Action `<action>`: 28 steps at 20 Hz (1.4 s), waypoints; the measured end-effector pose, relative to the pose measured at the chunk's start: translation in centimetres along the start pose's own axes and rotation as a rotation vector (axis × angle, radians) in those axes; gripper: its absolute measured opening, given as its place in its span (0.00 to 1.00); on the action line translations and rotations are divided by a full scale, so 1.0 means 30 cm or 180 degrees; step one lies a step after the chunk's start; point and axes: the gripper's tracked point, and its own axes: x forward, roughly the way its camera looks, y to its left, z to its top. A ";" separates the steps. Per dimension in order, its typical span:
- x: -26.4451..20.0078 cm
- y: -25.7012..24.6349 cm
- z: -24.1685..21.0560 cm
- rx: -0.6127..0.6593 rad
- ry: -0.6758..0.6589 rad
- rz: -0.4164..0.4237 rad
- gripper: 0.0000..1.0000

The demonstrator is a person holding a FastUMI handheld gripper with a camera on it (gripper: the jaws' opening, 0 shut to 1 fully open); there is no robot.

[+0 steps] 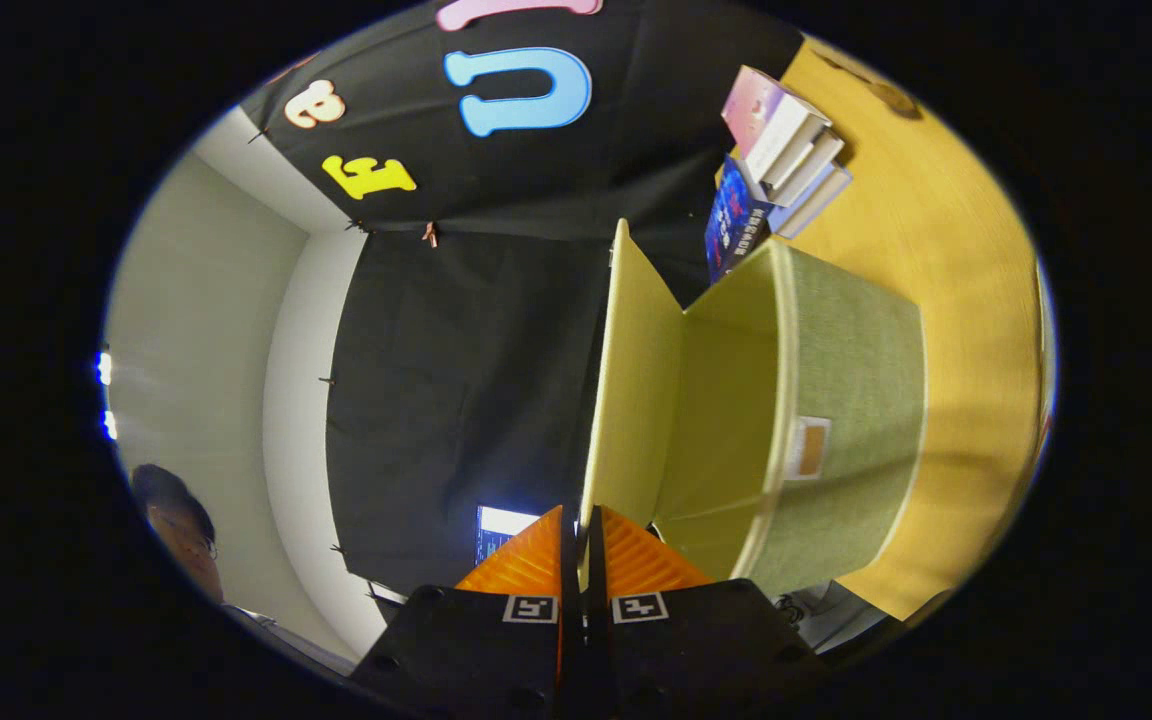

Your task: Open the storage box then place both shoes into the box .Put the left shoe in first, then the right shoe, with the right side of both shoes facing outward in a uniform manner.

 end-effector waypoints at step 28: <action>0.509 0.112 0.008 -0.0470 -0.0289 -0.0770 0.96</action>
